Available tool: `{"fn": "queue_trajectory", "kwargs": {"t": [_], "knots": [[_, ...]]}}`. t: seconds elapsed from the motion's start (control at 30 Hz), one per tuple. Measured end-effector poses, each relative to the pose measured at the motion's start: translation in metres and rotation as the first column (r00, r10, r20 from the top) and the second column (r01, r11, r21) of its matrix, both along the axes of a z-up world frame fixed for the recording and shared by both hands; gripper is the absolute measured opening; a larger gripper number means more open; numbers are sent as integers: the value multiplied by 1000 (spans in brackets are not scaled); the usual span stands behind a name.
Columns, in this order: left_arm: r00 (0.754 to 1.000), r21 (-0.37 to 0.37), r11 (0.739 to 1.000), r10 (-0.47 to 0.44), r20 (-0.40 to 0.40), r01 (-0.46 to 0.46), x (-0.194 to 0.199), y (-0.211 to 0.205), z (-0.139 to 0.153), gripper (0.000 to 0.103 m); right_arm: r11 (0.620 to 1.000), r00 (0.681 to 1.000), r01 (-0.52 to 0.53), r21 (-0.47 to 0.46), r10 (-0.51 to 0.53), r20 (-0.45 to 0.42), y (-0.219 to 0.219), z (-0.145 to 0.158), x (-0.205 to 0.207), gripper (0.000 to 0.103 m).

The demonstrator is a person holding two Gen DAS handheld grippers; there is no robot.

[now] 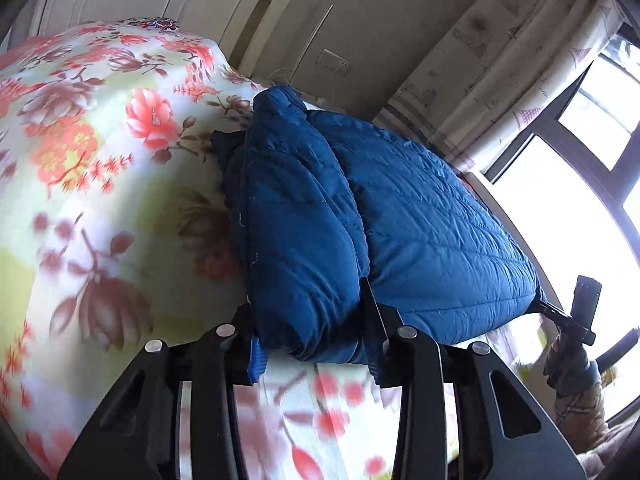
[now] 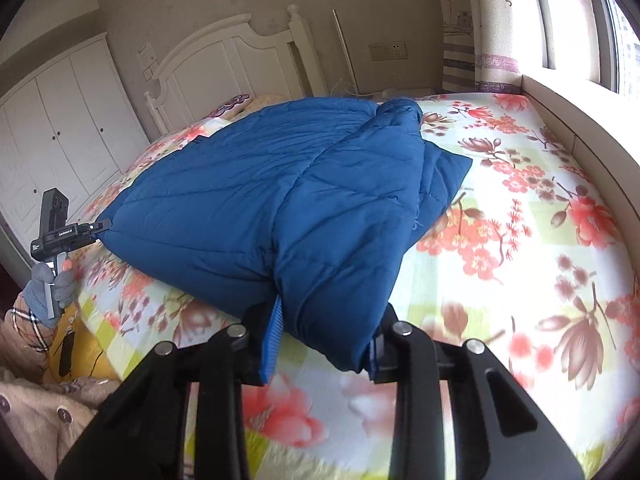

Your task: Fold large clothes

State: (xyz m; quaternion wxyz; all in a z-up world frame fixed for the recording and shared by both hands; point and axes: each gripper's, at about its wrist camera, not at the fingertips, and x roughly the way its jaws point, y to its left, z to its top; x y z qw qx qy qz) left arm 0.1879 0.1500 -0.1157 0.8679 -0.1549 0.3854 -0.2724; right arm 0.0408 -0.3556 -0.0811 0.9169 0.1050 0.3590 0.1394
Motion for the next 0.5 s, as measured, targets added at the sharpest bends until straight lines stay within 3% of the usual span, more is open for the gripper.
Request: {"fn": "queue_trajectory", "kwargs": {"t": [0.2, 0.23, 0.27, 0.3, 0.37, 0.4, 0.43, 0.47, 0.5], "knots": [[999, -52, 999, 8, -33, -10, -83, 17, -14, 37, 998, 999, -44, 44, 44, -5, -2, -8, -71, 36], [999, -55, 998, 19, -31, -21, -87, 19, -16, 41, 998, 999, -43, 45, 44, -5, -2, -10, -78, 39], [999, -56, 998, 34, -29, -36, -91, 21, -19, 43, 999, 999, -39, 36, 40, -8, -3, -11, -82, 51], [998, -58, 997, 53, -36, -55, -91, 25, -20, 52, 999, 999, -29, 19, 29, -15, -4, -11, -84, 61], [994, -61, 993, 103, -28, -104, -93, 35, -11, 57, 1000, 1000, 3, 8, -3, -24, -11, -3, -88, 63], [990, -66, 988, 142, 15, -141, -99, 44, 2, 66, 999, 999, 38, 8, -38, 3, -18, 9, -93, 68], [979, -67, 981, 188, 79, -183, -105, 53, 18, 88, 997, 996, 75, 0, -75, 40, -24, 20, -98, 70], [962, -62, 972, 235, 142, -228, -111, 58, 32, 96, 992, 988, 123, -20, -121, 95, -28, 36, -103, 73], [934, -60, 962, 272, 231, -265, -116, 61, 52, 97, 988, 977, 153, -28, -147, 154, -30, 53, -105, 75]]}}
